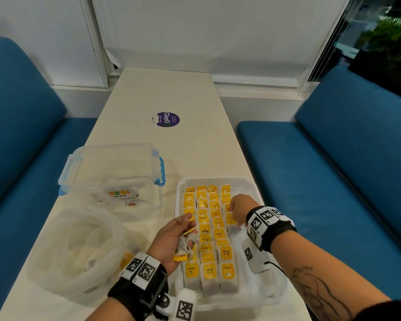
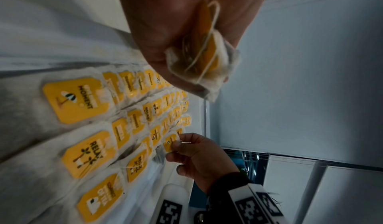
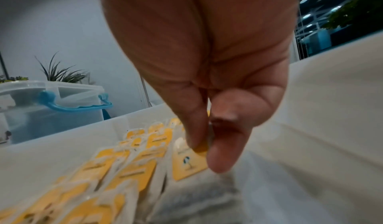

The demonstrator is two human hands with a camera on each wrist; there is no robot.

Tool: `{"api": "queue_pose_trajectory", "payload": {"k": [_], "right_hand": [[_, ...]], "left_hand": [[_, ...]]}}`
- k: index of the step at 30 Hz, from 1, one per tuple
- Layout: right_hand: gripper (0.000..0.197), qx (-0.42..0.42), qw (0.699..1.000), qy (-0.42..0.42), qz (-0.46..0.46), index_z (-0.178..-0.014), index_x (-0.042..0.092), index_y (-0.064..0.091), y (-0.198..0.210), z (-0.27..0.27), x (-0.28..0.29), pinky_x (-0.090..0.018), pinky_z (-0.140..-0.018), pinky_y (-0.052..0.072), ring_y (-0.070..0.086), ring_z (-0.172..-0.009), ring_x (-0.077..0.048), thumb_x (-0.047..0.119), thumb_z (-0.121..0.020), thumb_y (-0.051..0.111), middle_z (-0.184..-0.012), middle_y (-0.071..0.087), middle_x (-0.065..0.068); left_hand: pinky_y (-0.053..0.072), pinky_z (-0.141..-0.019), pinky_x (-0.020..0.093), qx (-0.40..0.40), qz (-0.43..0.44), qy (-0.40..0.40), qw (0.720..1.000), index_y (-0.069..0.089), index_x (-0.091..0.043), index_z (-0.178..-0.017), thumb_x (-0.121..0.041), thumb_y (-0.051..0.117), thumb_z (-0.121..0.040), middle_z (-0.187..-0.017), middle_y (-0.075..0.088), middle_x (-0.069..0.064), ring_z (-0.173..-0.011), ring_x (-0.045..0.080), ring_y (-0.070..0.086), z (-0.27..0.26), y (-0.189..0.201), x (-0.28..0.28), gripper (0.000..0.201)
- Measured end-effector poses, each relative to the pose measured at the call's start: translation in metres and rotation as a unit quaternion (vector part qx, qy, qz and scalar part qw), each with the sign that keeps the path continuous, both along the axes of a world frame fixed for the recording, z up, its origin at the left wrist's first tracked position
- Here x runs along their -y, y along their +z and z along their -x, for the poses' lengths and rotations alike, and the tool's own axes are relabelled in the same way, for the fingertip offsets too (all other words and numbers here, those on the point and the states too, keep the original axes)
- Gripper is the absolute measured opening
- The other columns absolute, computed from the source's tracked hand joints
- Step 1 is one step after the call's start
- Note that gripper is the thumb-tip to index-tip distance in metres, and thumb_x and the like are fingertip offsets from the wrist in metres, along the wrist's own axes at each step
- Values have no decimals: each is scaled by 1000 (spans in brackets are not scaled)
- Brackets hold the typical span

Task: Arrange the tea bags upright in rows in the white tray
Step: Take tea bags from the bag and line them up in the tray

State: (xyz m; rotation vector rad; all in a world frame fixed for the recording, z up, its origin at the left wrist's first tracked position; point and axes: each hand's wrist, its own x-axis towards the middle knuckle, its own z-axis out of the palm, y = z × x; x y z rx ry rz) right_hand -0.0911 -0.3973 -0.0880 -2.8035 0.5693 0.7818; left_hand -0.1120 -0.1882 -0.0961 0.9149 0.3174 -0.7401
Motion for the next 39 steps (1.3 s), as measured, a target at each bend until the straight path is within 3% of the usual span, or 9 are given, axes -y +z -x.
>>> {"api": "queue_pose_trajectory", "payload": {"k": [5, 9, 15, 18, 24, 27, 31, 36, 39], "right_hand": [[27, 99, 989, -93, -50, -115, 5, 53, -3, 4, 3, -28, -76, 46, 61, -102, -26, 11, -90, 58, -108, 60, -9], [15, 256, 937, -170, -166, -94, 16, 52, 26, 12, 3, -25, -66, 41, 56, -80, -19, 11, -86, 63, -94, 54, -3], [38, 72, 927, 40, -366, -83, 31, 54, 67, 48, -37, -19, -43, 37, 54, -62, -9, -3, -73, 69, -78, 60, 8], [41, 105, 906, 58, -406, -89, 30, 55, 62, 61, -52, -18, -40, 38, 51, -60, -6, 0, -70, 75, -79, 57, 8], [23, 161, 909, 53, -382, -101, 6, 65, 51, 72, -58, -13, -53, 41, 47, -45, 4, 7, -79, 71, -61, 50, 9], [6, 174, 911, 45, -371, -86, 10, 66, 50, 74, -58, -12, -53, 39, 45, -45, 5, 10, -81, 70, -58, 49, 12], [25, 168, 902, 12, -397, -68, 26, 59, 47, 75, -58, -16, -55, 41, 52, -56, -2, 9, -83, 67, -65, 63, 2], [12, 191, 908, -31, -371, -78, 16, 56, 55, 74, -56, -8, -38, 34, 52, -49, 0, 12, -89, 60, -64, 55, 8], [11, 197, 908, -68, -362, -80, 15, 54, 57, 74, -52, -16, -37, 35, 53, -46, -2, 10, -89, 56, -61, 59, 4]], "left_hand": [[42, -38, 16, -2, 11, -1, 1000, 58, -7, -109, -11, 50, -93, -80, 58, 8, -46, 12, 52, 1, 2, 1, 18], [43, -37, 15, -4, 32, -6, 999, 57, -8, -112, -10, 48, -93, -84, 58, 8, -46, 12, 55, 0, 8, 2, 21], [41, -36, 13, -14, 71, -15, 997, 57, -12, -107, -13, 46, -94, -81, 57, 8, -41, 12, 52, 4, 21, 11, 17], [42, -35, 14, -29, 90, -10, 995, 58, -12, -107, -14, 43, -96, -80, 65, 11, -45, 14, 58, 7, 23, 13, 19], [43, -35, 14, -63, 113, -28, 991, 59, -13, -107, -18, 43, -96, -78, 73, 8, -50, 16, 64, 16, 22, 11, 20], [44, -35, 15, -77, 101, -61, 990, 60, -11, -106, -26, 47, -94, -72, 66, 10, -40, 13, 56, 21, 21, 11, 23], [50, -40, 20, -92, 92, -103, 986, 62, -10, -98, -38, 50, -89, -60, 59, 8, -41, 15, 57, 22, 21, 7, 32], [56, -45, 31, -95, 97, -138, 981, 64, -9, -99, -35, 57, -79, -82, 68, 12, -65, 26, 70, 23, 19, 1, 33], [55, -41, 30, -82, 94, -132, 983, 64, -9, -103, -28, 61, -72, -87, 68, 14, -62, 27, 70, 23, 18, -1, 36]]}}
